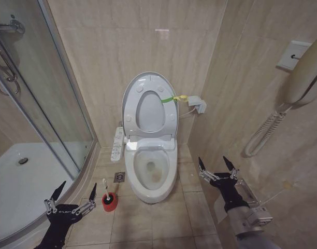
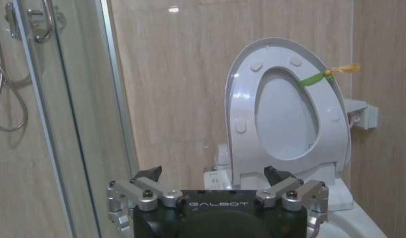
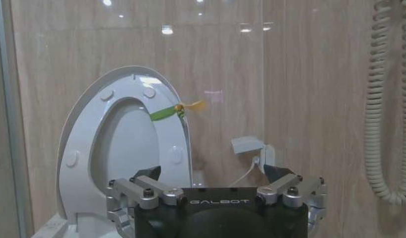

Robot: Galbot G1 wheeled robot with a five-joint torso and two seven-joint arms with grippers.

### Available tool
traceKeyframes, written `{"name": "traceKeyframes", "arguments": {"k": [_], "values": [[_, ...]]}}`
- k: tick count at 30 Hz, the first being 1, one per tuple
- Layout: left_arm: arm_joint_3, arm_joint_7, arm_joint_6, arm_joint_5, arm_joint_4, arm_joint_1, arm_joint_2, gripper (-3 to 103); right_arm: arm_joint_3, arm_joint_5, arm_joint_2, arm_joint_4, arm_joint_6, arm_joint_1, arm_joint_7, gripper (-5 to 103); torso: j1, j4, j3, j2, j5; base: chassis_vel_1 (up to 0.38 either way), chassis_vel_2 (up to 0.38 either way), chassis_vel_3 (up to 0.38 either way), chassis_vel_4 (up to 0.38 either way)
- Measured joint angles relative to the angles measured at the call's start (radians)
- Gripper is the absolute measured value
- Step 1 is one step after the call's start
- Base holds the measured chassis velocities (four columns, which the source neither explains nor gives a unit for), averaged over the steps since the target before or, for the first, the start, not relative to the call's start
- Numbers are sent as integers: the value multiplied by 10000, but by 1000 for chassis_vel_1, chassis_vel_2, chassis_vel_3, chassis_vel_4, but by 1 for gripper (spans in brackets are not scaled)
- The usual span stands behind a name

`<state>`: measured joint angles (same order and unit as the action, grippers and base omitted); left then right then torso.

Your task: Open the toilet lid, clean the toilet bowl with a toilet brush, close the toilet lid, and flush.

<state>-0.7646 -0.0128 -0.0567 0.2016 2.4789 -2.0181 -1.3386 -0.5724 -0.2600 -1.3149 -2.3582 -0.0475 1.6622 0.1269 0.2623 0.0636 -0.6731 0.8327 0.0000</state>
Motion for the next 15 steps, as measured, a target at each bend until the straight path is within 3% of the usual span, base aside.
{"name": "traceKeyframes", "arguments": {"k": [15], "values": [[0, 0, 0, 0, 0, 0, 0, 100, 0, 0, 0, 0, 0, 0, 0, 100, 0, 0, 0, 0, 0, 0, 0, 0, 0]]}}
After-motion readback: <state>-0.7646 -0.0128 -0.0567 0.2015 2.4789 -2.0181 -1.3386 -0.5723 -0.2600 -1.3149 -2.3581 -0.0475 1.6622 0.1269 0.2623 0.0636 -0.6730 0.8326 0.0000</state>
